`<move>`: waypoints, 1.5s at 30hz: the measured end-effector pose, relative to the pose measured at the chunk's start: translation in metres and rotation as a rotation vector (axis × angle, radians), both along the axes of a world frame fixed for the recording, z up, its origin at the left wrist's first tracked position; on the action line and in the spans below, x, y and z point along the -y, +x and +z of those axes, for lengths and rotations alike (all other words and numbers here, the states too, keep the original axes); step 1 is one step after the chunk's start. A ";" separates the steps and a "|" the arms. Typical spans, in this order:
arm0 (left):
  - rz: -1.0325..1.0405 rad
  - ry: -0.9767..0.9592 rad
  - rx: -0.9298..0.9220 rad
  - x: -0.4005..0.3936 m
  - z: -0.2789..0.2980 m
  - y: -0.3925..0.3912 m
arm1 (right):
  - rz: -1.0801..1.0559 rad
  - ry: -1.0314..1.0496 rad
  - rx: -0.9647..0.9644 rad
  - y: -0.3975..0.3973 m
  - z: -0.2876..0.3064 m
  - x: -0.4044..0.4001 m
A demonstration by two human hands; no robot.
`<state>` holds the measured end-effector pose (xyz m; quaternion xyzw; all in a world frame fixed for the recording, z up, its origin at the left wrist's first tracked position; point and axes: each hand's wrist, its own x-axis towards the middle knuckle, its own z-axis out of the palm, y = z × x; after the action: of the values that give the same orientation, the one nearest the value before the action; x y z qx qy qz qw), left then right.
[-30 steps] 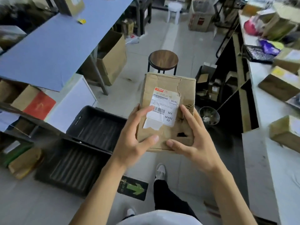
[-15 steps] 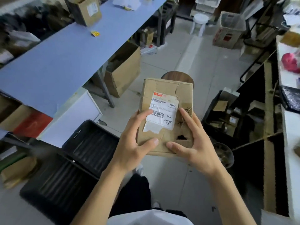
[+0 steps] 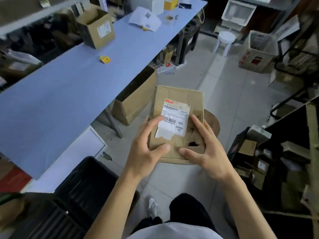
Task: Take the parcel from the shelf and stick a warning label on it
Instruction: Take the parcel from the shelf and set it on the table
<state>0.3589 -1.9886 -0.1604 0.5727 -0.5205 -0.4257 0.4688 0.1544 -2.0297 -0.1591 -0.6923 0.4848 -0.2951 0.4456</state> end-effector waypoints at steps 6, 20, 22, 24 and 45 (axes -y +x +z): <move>0.036 0.004 0.016 0.099 -0.003 0.016 | 0.029 0.033 0.029 0.015 -0.005 0.107; 0.483 0.005 -0.086 0.307 -0.011 0.070 | 0.416 0.042 -0.004 0.115 -0.013 0.393; 0.575 0.010 -0.101 0.322 -0.015 0.085 | 0.495 0.059 -0.017 0.142 -0.020 0.421; 0.646 0.014 -0.116 0.337 -0.019 0.105 | 0.567 0.084 -0.010 0.172 -0.025 0.445; 1.037 0.014 -0.122 0.520 -0.053 0.234 | 1.088 -0.014 -0.178 0.393 -0.030 0.677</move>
<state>0.5930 -2.5089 -0.2137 0.7325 -0.1374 -0.1737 0.6437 0.5470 -2.7071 -0.1895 -0.8682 0.0912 0.0343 0.4866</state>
